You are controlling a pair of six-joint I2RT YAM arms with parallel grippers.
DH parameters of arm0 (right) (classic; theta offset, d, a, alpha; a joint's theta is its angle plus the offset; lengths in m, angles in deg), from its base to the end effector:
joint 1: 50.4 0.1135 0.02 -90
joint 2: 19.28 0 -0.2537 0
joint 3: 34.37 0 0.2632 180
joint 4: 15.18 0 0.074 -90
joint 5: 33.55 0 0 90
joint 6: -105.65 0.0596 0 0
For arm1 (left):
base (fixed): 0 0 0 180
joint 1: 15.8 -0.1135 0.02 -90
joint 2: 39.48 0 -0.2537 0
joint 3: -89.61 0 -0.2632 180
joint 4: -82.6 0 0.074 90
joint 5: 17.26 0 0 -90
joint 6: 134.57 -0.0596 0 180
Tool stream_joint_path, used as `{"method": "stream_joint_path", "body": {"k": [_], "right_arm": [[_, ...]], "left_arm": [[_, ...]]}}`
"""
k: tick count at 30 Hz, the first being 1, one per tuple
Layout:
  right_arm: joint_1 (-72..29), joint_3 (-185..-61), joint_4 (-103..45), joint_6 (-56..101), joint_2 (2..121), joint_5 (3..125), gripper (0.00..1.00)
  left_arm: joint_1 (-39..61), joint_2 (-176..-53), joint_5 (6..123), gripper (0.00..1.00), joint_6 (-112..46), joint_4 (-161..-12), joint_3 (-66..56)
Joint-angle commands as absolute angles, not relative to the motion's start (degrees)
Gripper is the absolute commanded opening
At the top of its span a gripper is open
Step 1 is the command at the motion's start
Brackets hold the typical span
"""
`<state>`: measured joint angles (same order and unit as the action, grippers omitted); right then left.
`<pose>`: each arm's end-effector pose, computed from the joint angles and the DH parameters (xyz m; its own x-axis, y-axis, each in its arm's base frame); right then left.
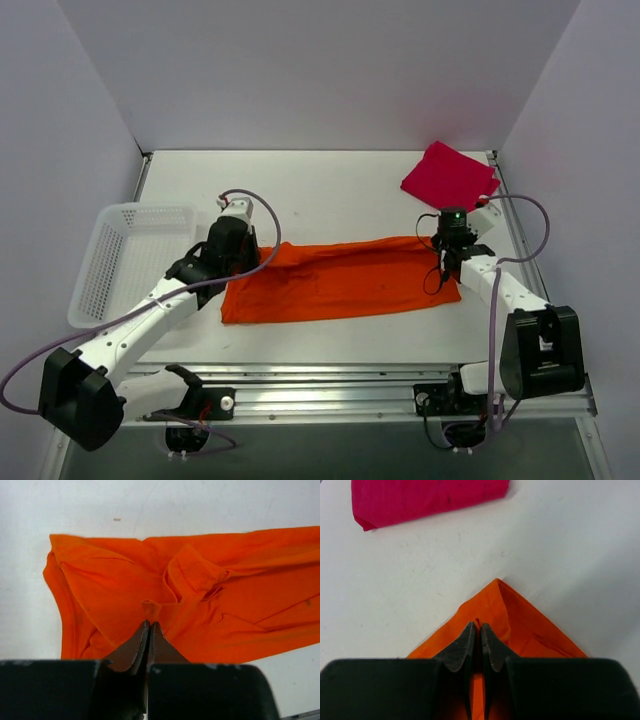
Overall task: Fold and stack the t-shirts
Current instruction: Fold the other side of the tshirt into a rectangle
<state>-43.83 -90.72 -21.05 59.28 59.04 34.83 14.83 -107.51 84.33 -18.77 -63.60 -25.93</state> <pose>0.3275 0.0156 0.2030 -0.1859 0.6243 -0.7588 0.4774 0.7323 0.4856 0.2582 -0.1390 0.2520 -0.6276 -0.1239 -0.7686 0.0983 0.9667 -0.2361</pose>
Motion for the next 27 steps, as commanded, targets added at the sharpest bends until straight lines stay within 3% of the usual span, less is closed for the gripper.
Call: {"method": "stream_joint_path", "body": {"k": [1, 3, 4, 5, 6, 7, 8, 19, 27], "right_arm": [[-43.63, -87.72, -24.48, 63.09, 54.55, 31.94, 0.00], [-43.72, -85.96, -25.45, 64.15, 53.32, 31.76, 0.00], [-43.81, -85.69, -27.20, 65.73, 53.14, 30.28, 0.05], [-43.81, -85.43, -28.00, 66.44, 53.05, 29.57, 0.47], [-43.81, -85.16, -28.10, 66.97, 53.05, 29.12, 0.72], [-43.72, -85.16, -30.88, 67.50, 53.05, 28.69, 0.94], [-43.72, -85.07, -31.52, 68.20, 53.31, 28.59, 1.00], [-40.91, -82.79, -29.52, 69.61, 45.32, 30.61, 1.00], [-27.75, -86.83, -21.52, 66.01, 45.66, 34.38, 0.94]], "left_arm": [[17.15, -102.33, 91.27, 0.03, -12.95, -59.79, -29.65], [19.26, -100.23, 93.21, 0.15, -11.27, -58.30, -32.37], [19.62, -99.69, 94.17, 0.31, -9.61, -57.77, -33.17], [19.97, -99.25, 94.79, 0.56, -8.46, -56.54, -33.79], [20.50, -98.55, 95.32, 0.94, -7.67, -56.10, -34.32], [20.85, -98.28, 97.06, 0.94, -6.35, -55.92, -35.19], [21.20, -98.11, 97.95, 0.94, -5.56, -55.48, -35.46], [23.58, -92.56, 105.60, 0.94, -5.27, -61.52, -37.49], [21.47, -108.09, 101.49, 0.94, -12.49, -74.27, -31.52]]}}
